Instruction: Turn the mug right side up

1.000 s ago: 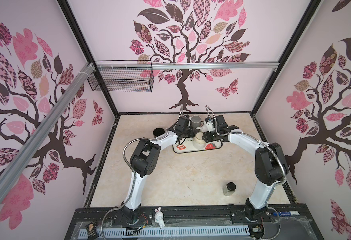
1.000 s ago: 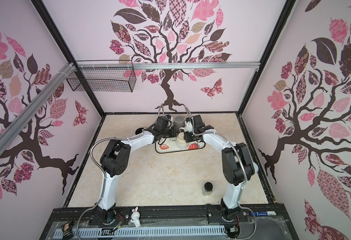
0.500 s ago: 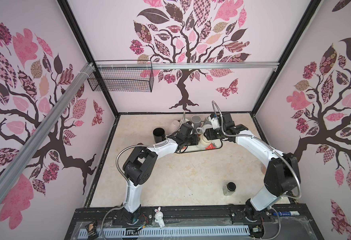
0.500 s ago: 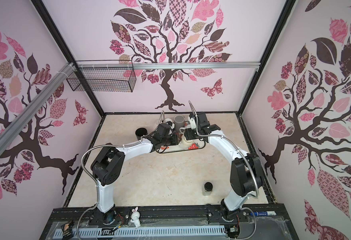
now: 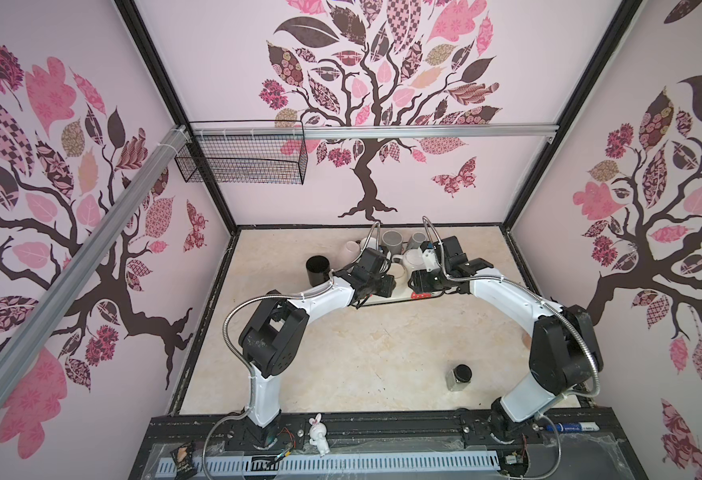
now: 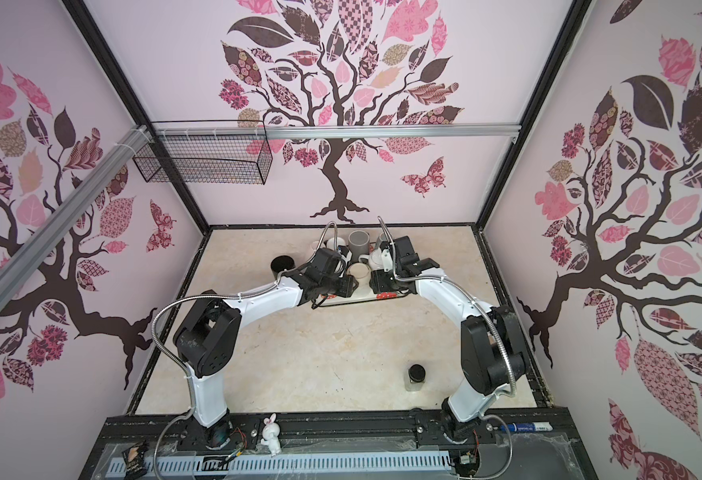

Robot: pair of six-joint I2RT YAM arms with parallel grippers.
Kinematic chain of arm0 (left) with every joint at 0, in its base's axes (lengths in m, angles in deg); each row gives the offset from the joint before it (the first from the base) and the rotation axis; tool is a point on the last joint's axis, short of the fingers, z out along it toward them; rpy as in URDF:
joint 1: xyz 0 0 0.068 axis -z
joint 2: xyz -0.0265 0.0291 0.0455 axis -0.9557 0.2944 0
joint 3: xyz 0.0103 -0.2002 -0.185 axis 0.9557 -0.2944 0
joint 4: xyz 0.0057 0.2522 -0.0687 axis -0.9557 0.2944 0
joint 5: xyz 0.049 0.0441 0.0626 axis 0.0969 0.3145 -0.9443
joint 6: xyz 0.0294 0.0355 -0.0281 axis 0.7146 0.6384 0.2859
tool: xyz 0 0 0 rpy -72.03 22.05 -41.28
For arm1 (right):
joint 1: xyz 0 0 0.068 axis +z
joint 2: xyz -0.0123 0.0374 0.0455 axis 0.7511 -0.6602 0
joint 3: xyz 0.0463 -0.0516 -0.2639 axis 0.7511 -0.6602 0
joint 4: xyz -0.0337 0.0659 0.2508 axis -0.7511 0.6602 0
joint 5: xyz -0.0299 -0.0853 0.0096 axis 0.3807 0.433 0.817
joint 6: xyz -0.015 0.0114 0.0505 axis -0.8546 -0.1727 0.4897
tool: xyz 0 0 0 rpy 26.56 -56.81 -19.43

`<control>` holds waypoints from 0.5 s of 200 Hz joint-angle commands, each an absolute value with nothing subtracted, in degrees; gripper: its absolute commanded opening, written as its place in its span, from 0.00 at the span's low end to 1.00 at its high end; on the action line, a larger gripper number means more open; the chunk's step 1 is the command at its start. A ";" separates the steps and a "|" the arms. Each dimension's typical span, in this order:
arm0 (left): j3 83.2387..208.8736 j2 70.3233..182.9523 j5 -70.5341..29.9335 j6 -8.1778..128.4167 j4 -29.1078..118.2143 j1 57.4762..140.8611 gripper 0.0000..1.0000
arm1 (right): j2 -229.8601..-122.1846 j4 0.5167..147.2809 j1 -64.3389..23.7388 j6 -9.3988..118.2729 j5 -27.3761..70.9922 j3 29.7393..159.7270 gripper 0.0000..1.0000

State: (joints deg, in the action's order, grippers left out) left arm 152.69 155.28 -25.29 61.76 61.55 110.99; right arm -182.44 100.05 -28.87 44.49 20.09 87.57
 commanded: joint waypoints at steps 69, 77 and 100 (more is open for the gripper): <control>153.90 152.98 -24.91 89.89 64.10 106.84 0.60 | -181.39 96.99 -28.85 45.30 17.58 85.01 0.65; 154.97 153.74 -22.57 90.85 65.02 105.85 0.60 | -181.17 96.90 -28.84 45.35 17.37 84.68 0.65; 158.19 156.62 -18.65 92.68 67.69 103.67 0.59 | -180.43 96.58 -28.84 45.32 17.17 83.69 0.64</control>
State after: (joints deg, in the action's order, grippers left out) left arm 153.04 154.12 -24.31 87.49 65.24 105.74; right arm -182.54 97.82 -28.87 45.16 18.34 84.07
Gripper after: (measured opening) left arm 0.594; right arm 0.644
